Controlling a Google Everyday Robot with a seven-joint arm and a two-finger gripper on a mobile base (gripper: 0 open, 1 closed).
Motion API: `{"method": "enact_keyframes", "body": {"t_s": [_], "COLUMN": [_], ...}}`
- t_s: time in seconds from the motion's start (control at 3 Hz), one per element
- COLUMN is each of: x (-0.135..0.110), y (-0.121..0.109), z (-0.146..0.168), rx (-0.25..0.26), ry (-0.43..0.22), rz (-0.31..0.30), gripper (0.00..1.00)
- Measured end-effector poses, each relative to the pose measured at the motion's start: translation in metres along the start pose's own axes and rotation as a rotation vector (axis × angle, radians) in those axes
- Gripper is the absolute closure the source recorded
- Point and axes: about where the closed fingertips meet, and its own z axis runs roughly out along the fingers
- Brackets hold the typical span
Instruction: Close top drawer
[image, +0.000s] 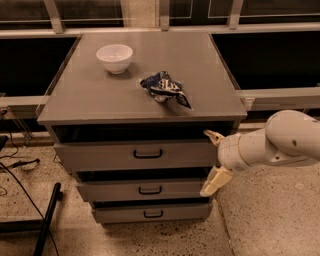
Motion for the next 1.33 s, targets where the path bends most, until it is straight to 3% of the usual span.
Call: {"method": "enact_keyframes", "body": {"t_s": [0.67, 1.0, 1.33], "x": [-0.009, -0.004, 0.004], "y": [0.02, 0.035, 0.053], "z": [-0.029, -0.044, -0.056], "rx": [-0.089, -0.164, -0.28], "ry": [-0.098, -0.151, -0.18], "rz": [-0.007, 0.009, 0.028], "gripper": [0.0, 0.0, 0.0]}}
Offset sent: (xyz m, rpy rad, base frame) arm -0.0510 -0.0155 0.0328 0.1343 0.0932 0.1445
